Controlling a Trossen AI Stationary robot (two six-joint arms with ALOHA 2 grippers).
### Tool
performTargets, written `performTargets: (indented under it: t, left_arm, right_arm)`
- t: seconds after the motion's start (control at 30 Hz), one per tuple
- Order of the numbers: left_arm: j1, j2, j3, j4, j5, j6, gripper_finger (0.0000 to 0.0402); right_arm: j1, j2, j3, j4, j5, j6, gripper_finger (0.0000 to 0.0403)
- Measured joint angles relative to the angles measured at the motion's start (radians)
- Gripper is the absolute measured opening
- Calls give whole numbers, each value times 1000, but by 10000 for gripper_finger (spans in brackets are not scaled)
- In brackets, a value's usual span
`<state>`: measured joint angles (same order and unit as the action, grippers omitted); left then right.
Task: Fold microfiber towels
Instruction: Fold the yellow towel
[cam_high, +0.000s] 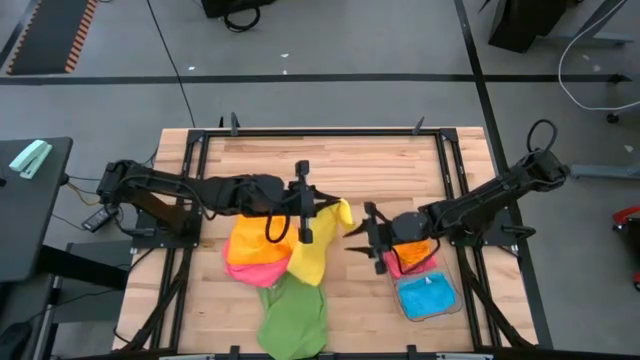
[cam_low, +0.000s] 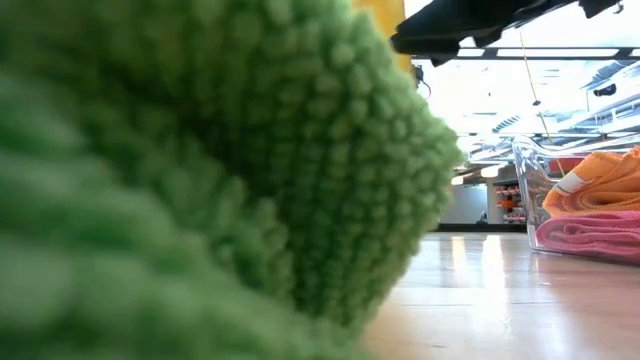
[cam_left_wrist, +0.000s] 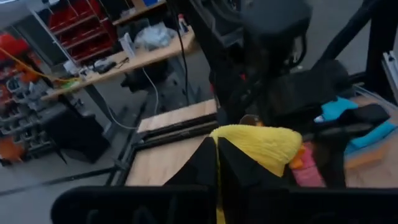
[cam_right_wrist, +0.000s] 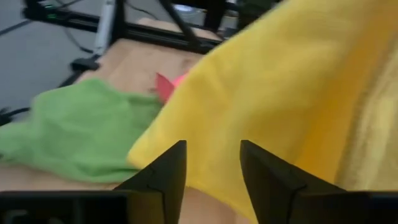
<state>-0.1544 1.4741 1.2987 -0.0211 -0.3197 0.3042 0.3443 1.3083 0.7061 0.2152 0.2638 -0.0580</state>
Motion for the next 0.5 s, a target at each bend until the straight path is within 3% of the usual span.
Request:
performTargets:
  t: [0.27, 0.5]
  left_arm:
    - [13, -6, 0, 107, 0, 135, 42]
    - [17, -8, 0, 145, 1, 255, 14]
  right_arm:
    - [-127, 0, 10, -7, 0, -45, 195]
    - [-185, -3, 10, -12, 1, -86, 190]
